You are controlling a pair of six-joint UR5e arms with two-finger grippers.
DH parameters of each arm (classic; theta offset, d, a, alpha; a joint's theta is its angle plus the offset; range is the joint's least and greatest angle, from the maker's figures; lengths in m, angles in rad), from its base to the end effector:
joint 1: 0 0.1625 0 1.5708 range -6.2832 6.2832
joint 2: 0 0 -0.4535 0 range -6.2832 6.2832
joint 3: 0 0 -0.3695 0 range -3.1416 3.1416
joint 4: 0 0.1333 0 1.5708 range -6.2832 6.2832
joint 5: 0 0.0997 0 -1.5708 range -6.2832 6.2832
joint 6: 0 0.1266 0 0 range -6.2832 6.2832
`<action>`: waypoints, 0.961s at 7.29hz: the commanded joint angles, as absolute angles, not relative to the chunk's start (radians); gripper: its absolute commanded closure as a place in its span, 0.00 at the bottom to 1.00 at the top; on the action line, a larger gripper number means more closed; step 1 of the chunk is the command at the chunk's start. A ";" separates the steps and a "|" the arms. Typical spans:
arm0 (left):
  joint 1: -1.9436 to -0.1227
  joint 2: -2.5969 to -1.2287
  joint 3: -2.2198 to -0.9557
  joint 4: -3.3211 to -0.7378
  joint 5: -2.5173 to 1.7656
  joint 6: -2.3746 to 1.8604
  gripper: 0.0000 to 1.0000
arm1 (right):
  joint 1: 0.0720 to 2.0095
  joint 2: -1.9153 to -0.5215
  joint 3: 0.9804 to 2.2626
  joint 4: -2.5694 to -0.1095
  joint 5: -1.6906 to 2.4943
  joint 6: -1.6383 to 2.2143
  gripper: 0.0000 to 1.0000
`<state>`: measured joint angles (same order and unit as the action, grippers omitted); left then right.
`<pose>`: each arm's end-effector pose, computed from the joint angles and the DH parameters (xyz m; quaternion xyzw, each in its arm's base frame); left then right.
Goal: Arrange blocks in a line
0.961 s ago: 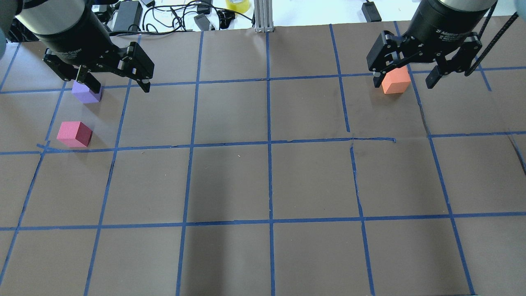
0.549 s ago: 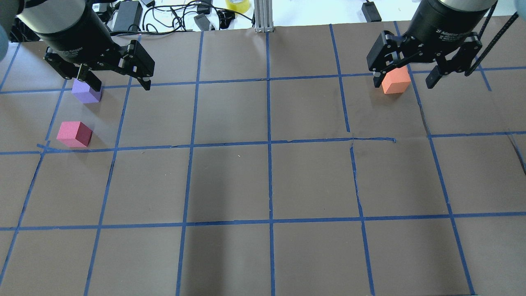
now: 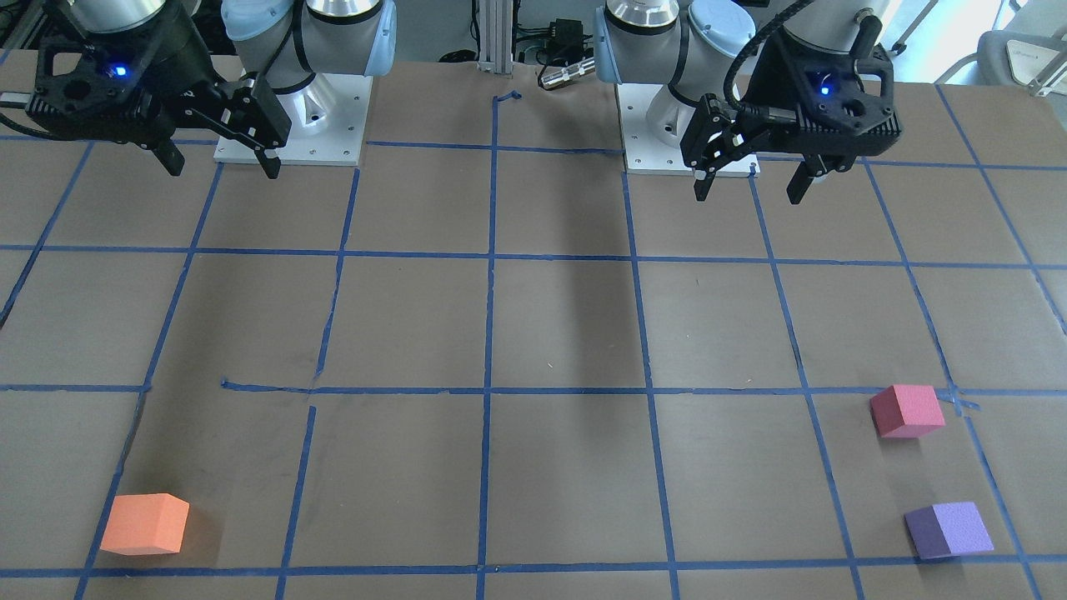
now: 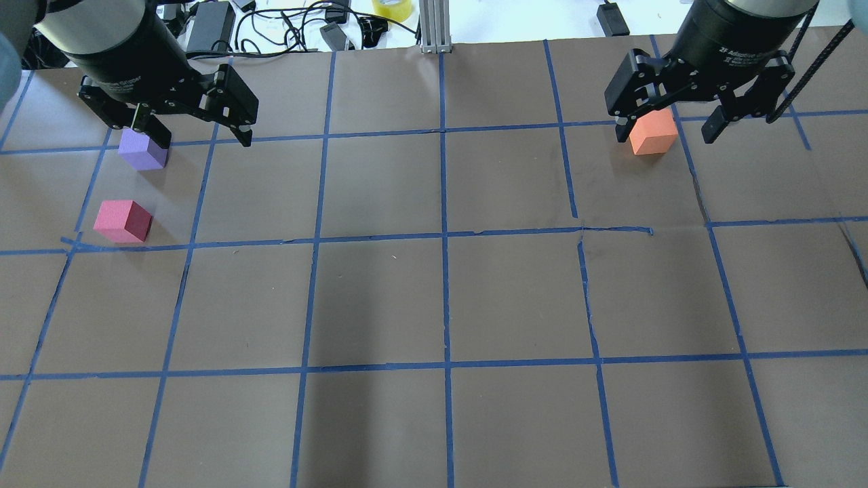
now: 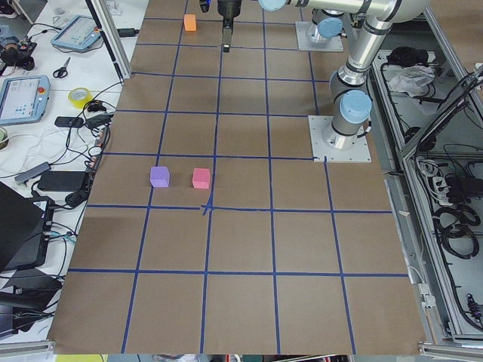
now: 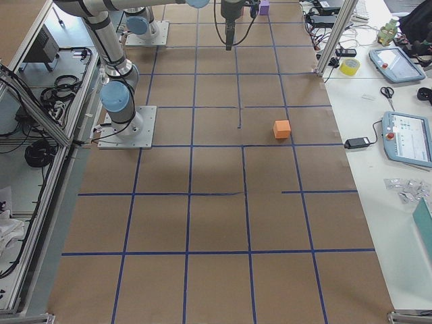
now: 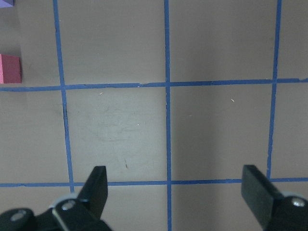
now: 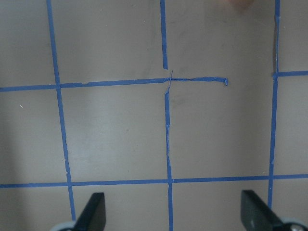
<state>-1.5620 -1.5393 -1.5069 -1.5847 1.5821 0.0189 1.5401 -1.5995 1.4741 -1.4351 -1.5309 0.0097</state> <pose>-0.1278 -0.4644 0.5329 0.0048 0.9991 -0.0406 0.0062 0.1244 -0.4560 0.5345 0.0203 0.9996 0.0049 0.0200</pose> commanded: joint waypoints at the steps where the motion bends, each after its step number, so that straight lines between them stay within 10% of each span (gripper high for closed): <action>1: -1.565 -1.546 -1.508 -1.580 1.582 0.018 0.00 | 1.540 -1.600 1.479 -1.436 -1.529 0.009 0.00; 7: -1.568 -1.546 -1.525 -1.550 1.589 0.020 0.00 | 1.540 -1.598 1.482 -1.436 -1.529 0.005 0.00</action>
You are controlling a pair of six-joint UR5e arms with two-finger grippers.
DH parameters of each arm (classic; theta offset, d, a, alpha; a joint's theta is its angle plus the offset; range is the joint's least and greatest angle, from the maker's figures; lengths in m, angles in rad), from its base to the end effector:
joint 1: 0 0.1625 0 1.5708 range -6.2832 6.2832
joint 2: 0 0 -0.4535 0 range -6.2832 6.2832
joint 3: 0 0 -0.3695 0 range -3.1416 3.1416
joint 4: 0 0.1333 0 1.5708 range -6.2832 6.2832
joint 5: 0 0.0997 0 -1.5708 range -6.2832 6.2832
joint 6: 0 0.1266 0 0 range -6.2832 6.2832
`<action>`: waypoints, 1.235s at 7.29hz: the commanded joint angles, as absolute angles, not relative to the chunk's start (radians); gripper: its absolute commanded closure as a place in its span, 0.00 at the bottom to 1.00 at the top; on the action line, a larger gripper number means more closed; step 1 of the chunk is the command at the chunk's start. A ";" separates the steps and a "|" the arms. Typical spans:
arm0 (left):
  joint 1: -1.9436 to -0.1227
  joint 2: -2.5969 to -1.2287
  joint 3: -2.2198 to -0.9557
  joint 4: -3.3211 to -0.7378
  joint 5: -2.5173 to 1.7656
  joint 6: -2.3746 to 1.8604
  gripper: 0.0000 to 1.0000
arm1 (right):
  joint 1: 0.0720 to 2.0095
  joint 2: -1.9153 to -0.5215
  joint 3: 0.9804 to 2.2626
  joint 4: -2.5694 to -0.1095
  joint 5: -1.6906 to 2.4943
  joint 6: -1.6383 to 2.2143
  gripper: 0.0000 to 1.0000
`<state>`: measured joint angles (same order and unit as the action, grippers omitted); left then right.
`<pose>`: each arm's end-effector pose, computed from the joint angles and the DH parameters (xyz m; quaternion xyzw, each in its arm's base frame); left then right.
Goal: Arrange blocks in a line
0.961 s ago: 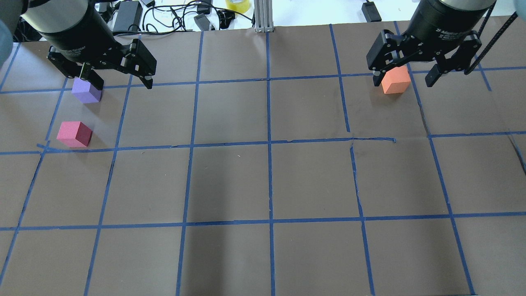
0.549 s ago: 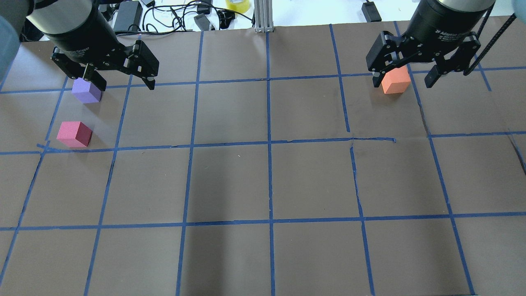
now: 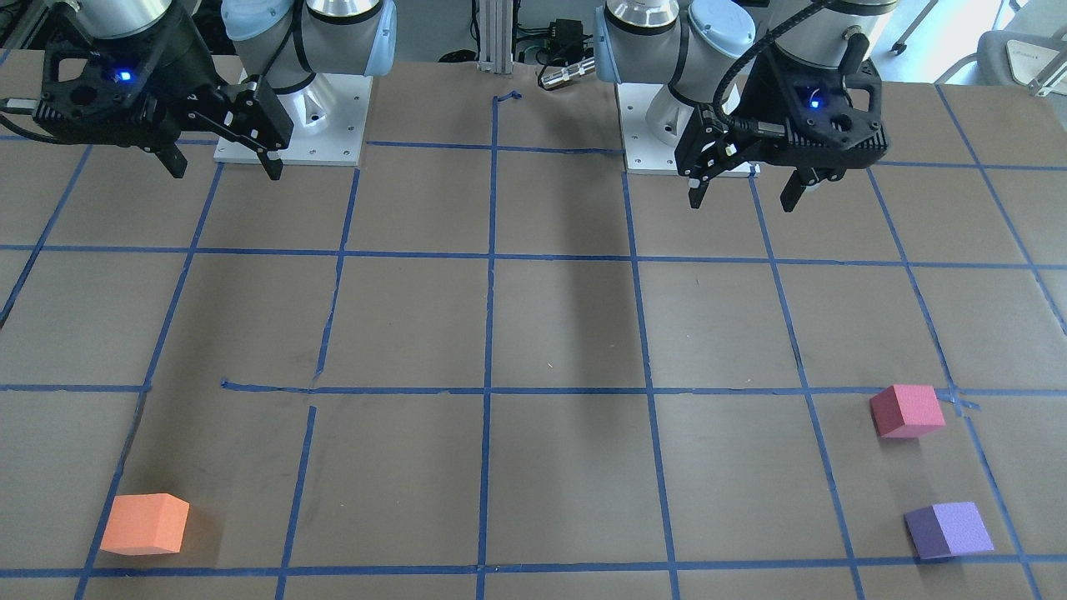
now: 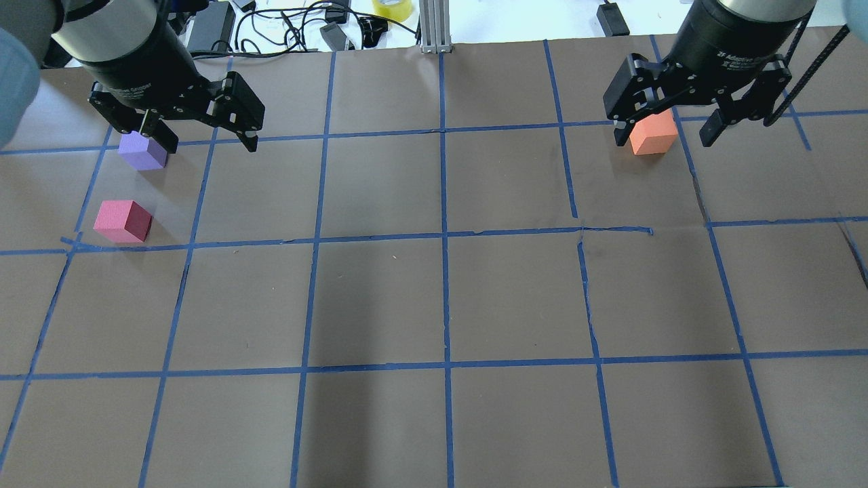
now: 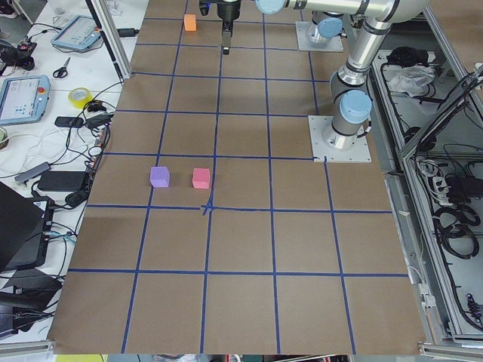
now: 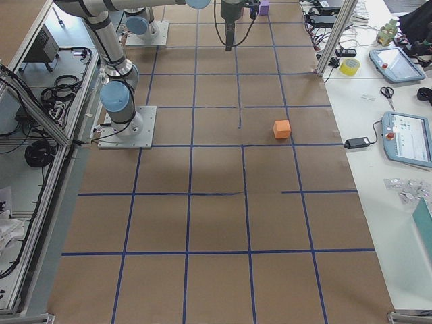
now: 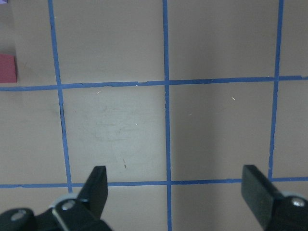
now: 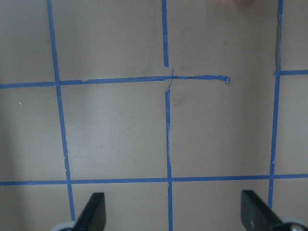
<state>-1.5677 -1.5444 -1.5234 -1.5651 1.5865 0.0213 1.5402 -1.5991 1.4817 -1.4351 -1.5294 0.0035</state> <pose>-0.1299 -0.4664 0.5248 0.0088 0.9991 -0.0396 0.0083 0.1247 -0.4555 0.5308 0.0172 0.9996 0.0089 0.0208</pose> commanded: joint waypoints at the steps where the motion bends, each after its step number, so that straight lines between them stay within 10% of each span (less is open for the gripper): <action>1: -1.568 -1.546 -1.525 -1.549 1.588 0.021 0.00 | 1.536 -1.595 1.482 -1.436 -1.531 0.005 0.00; 9: -1.568 -1.548 -1.525 -1.522 1.583 0.018 0.00 | 1.381 -1.539 1.503 -1.478 -1.603 -0.193 0.00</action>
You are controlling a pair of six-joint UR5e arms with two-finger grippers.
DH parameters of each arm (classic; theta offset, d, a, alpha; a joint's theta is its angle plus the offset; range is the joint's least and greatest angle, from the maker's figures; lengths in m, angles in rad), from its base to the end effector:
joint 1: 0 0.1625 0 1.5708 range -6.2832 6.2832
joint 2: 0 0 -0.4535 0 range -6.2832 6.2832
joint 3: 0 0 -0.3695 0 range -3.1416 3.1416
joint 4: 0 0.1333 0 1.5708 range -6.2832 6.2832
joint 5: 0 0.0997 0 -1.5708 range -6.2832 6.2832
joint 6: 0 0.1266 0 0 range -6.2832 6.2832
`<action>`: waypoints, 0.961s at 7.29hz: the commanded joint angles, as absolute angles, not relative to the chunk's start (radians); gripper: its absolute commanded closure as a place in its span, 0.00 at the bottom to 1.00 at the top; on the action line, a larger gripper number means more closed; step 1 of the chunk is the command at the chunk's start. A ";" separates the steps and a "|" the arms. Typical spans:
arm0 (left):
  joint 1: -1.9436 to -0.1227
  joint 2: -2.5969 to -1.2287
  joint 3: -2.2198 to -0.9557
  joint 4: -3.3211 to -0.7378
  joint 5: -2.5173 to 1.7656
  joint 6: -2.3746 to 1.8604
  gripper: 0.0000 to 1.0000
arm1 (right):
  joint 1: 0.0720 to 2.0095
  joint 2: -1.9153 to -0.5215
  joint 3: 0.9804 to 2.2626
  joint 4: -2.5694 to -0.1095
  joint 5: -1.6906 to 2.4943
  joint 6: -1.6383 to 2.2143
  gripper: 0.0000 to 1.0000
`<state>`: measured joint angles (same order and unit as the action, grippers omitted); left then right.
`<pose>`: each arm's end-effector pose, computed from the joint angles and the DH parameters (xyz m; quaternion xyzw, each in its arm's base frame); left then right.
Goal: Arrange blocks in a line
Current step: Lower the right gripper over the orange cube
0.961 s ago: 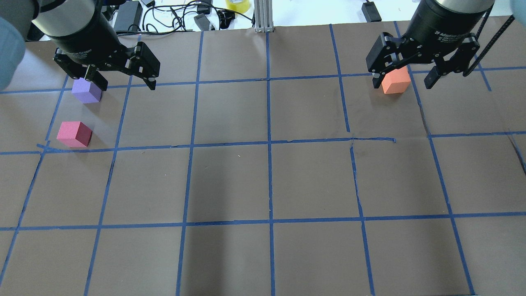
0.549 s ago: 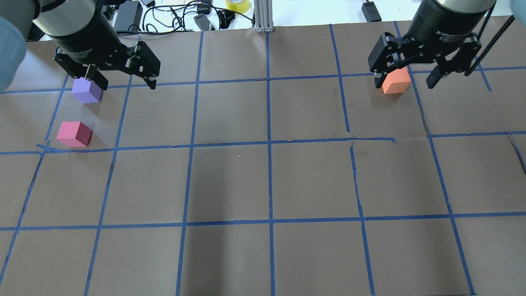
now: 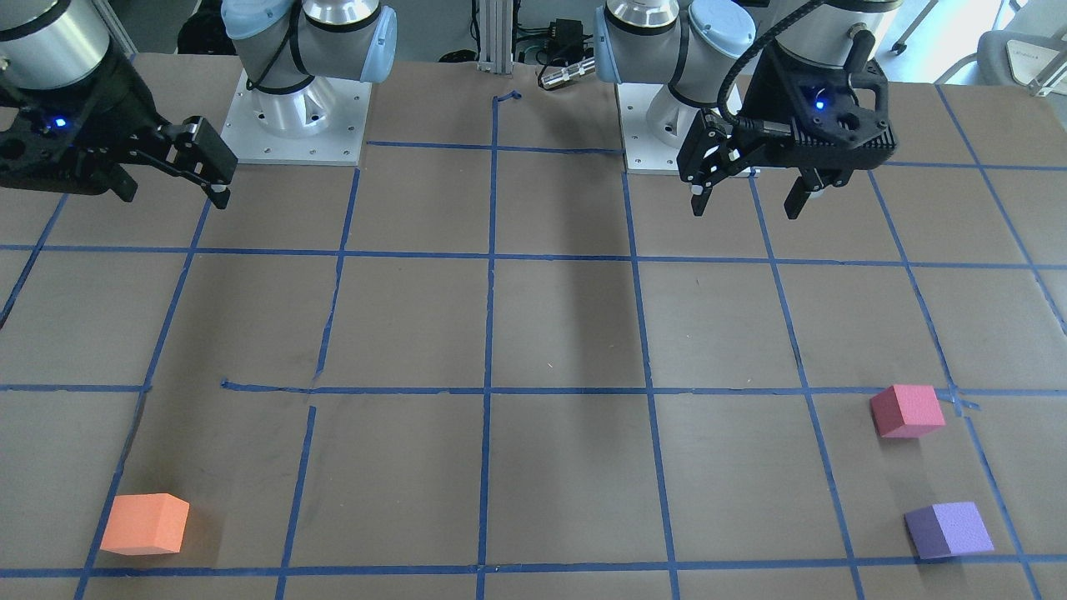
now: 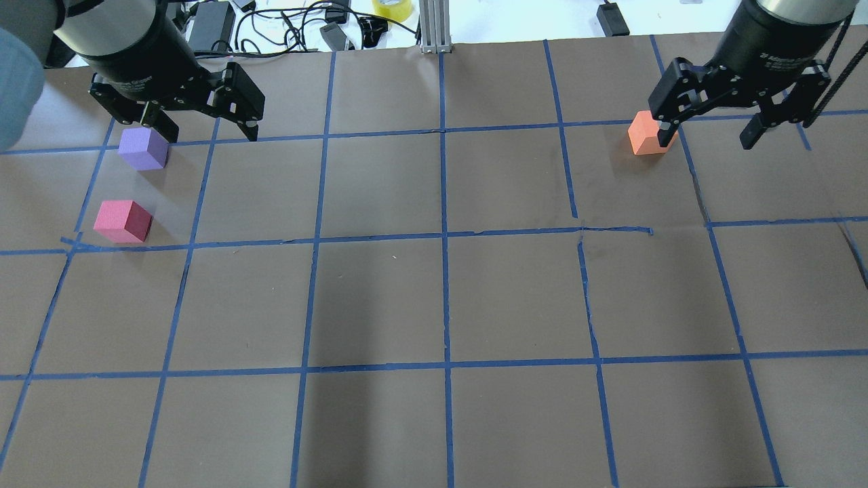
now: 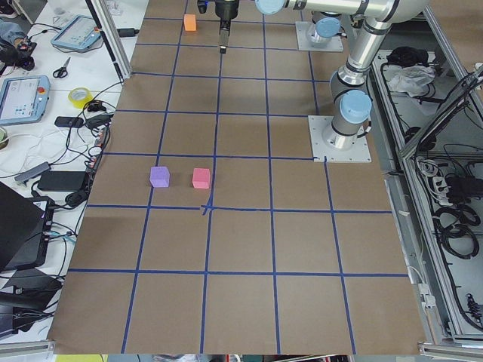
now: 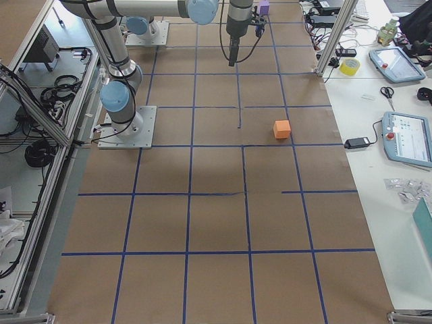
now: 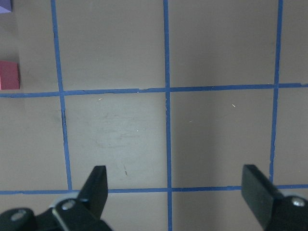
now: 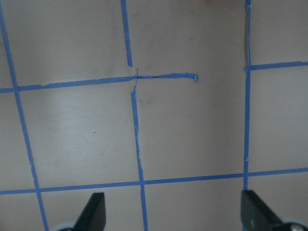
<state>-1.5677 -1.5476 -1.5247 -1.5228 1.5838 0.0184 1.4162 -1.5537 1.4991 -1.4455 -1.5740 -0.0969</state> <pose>-0.1302 -0.4723 0.5274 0.0073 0.9982 -0.0585 0.0071 0.0594 -0.4821 0.5028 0.0288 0.9990 0.0353 0.0028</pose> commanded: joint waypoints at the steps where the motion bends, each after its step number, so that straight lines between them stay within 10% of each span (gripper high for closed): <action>1: -1.568 -1.546 -1.525 -1.522 1.583 0.018 0.00 | 1.379 -1.492 1.503 -1.588 -1.605 -0.210 0.00; 7: -1.568 -1.543 -1.563 -1.473 1.583 0.018 0.00 | 1.352 -1.183 1.505 -1.986 -1.592 -0.370 0.00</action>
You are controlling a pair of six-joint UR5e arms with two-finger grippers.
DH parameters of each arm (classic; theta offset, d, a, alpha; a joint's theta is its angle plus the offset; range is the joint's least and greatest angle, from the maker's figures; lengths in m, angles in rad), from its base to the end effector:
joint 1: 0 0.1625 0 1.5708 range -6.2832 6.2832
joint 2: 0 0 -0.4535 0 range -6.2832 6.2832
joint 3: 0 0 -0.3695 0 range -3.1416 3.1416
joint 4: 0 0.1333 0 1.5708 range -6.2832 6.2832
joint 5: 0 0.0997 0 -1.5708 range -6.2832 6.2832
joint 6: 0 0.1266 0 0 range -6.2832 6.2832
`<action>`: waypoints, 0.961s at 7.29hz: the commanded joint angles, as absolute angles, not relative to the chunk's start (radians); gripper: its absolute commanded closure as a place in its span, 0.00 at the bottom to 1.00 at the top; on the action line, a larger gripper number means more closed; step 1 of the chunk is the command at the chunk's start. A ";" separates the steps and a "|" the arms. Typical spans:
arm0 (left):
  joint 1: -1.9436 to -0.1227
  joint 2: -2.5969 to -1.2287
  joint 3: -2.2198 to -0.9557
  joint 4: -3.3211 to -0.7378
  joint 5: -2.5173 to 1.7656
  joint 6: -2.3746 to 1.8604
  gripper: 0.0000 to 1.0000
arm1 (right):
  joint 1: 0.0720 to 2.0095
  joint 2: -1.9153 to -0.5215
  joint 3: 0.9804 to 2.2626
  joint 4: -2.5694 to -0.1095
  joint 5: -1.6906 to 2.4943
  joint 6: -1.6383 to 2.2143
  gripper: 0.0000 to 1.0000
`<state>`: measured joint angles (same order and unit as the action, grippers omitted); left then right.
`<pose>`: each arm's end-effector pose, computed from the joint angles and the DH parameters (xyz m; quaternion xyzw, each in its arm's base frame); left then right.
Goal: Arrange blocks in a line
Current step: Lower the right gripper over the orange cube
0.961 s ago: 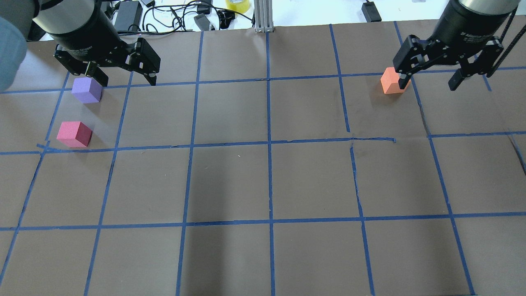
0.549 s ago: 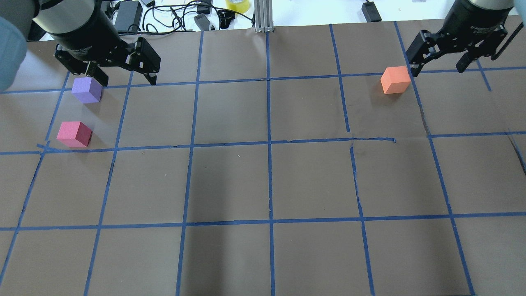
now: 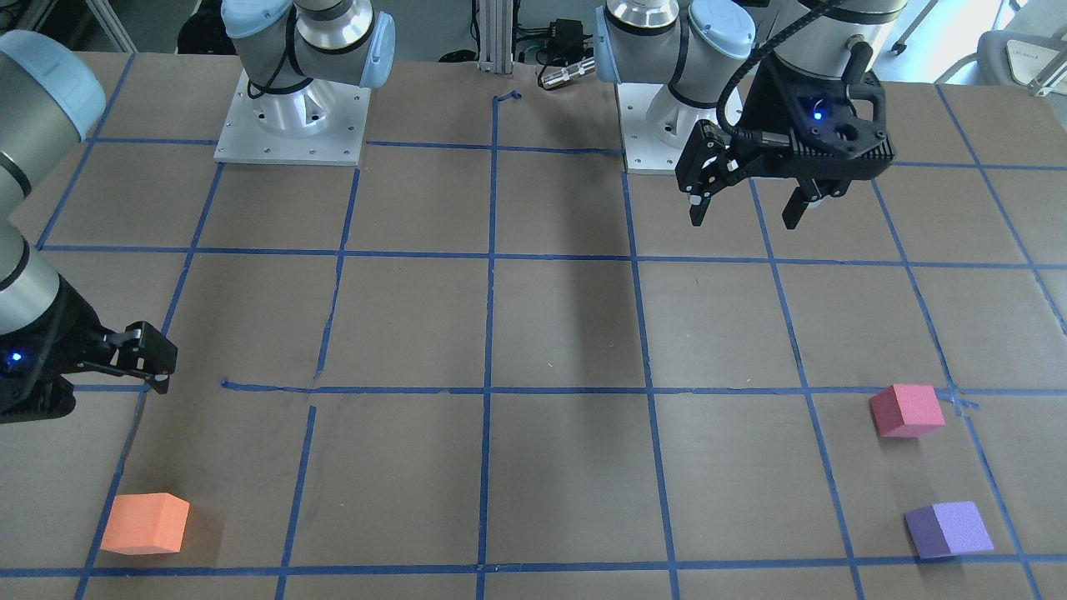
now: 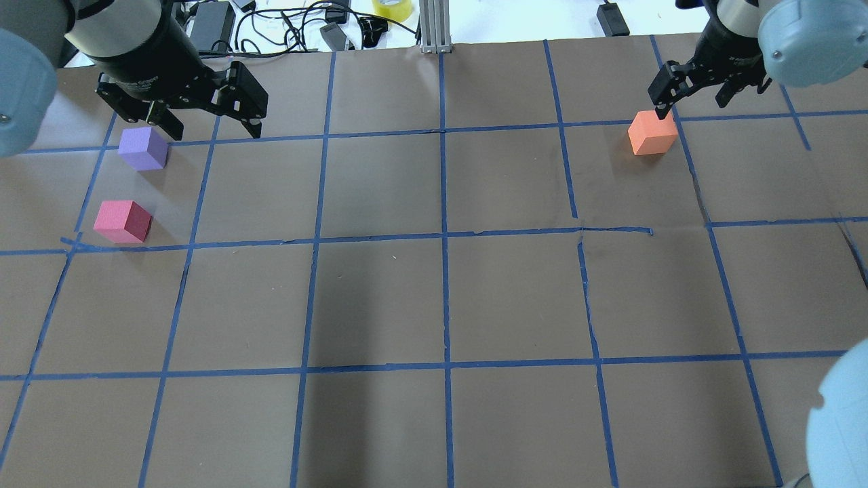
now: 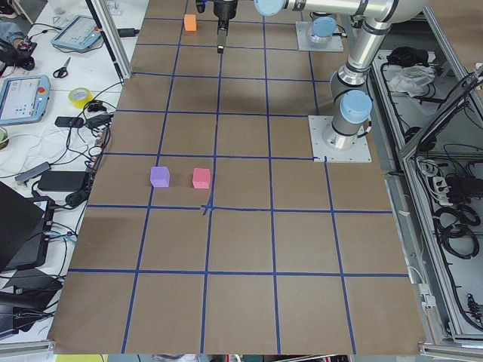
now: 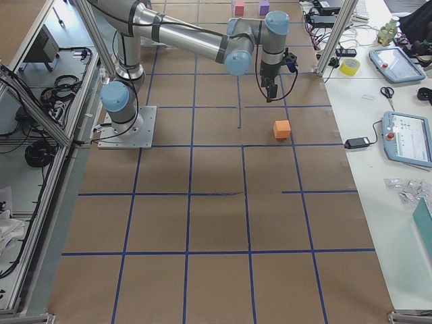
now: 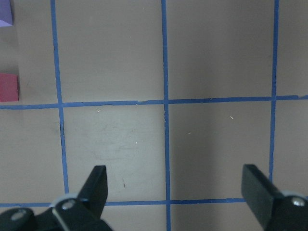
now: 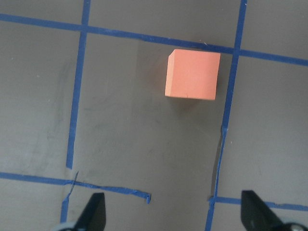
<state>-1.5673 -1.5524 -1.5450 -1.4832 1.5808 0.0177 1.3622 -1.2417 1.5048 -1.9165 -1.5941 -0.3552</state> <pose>-0.1304 -0.4767 0.5199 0.0068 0.9978 -0.0658 0.0057 0.0005 -0.6269 0.3777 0.0727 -0.9964 0.0364 0.0227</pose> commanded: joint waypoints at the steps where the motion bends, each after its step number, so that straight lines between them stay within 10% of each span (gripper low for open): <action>1: -1.563 -1.537 -1.565 -1.460 1.585 0.018 0.00 | 1.333 -1.139 1.502 -2.023 -1.589 -0.388 0.00; 7: -1.563 -1.543 -1.568 -1.451 1.588 0.018 0.00 | 1.321 -0.973 1.499 -2.195 -1.577 -0.376 0.00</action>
